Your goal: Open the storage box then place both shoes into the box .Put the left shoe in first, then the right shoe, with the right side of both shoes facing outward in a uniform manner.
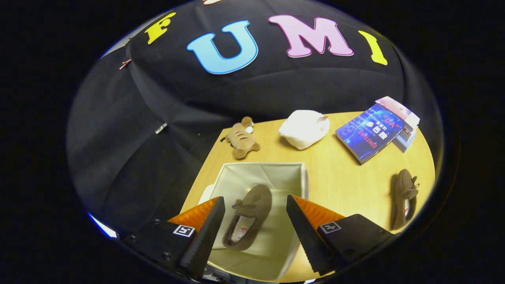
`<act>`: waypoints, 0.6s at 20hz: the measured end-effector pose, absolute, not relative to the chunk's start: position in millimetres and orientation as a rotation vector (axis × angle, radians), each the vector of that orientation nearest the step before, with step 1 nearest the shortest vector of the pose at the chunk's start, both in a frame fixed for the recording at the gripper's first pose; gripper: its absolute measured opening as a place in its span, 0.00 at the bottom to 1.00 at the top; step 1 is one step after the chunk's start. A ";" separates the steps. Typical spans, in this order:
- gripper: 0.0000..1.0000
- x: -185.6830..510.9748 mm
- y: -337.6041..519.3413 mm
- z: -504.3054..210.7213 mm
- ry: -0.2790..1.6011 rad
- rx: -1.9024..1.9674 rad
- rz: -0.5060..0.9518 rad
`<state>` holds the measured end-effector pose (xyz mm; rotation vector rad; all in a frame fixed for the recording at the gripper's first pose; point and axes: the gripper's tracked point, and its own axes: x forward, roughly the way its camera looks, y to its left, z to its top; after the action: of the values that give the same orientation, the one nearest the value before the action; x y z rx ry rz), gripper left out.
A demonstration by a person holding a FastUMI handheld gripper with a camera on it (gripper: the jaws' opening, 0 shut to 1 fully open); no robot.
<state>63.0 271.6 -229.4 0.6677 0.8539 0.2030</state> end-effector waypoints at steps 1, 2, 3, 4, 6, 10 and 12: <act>0.98 60.3 254.2 -226.5 0.834 0.663 0.200; 0.98 56.7 235.7 -225.3 0.814 0.653 0.197; 0.98 51.8 217.5 -227.1 0.806 0.636 0.195; 0.98 45.1 196.9 -230.3 0.795 0.616 0.185; 0.98 29.5 155.0 -239.9 0.782 0.573 0.151; 0.98 -11.5 79.7 -286.7 0.833 0.466 0.091; 0.97 -32.2 46.9 -315.1 0.863 0.412 0.061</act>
<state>-32.2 46.9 -315.1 0.4116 0.8633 0.0613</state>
